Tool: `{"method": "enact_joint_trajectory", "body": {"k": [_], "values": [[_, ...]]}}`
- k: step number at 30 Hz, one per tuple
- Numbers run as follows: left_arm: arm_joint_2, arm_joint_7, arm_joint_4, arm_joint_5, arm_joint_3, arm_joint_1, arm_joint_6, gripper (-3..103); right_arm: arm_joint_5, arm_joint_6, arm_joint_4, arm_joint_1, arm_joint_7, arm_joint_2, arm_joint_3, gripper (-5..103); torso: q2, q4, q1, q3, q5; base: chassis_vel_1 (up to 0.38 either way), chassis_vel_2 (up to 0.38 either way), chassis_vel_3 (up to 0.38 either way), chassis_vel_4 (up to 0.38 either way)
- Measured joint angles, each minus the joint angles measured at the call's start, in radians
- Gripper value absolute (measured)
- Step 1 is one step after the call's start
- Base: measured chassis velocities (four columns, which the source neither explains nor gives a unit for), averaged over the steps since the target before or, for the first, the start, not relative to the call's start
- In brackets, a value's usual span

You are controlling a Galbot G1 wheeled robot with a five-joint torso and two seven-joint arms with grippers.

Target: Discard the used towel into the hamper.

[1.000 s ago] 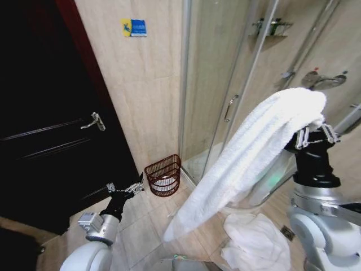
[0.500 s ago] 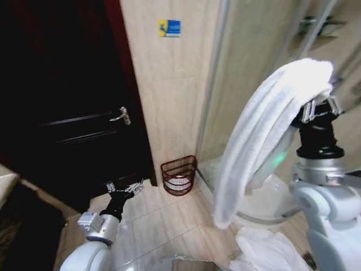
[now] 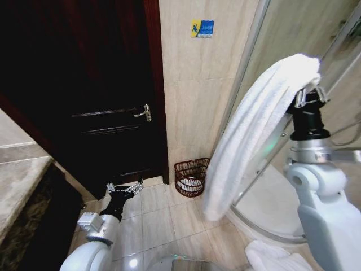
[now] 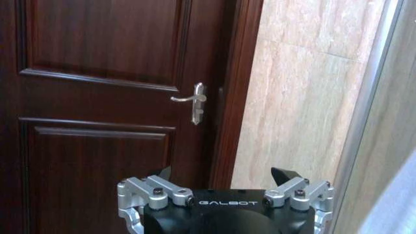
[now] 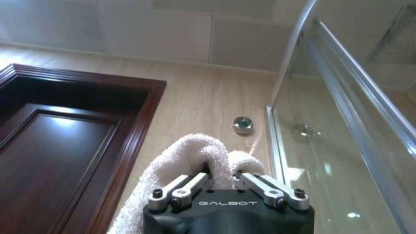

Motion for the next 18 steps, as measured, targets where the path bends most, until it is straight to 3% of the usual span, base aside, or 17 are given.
{"method": "enact_joint_trajectory", "body": {"k": [18], "values": [[0.0,0.0,0.0,0.0,0.0,0.0,0.0,100,-0.045,0.053,-0.379,0.428,-0.009,0.072,-0.261,9,0.0,0.0,0.0,0.0,-0.0001,0.0,0.0,0.0,0.0]]}}
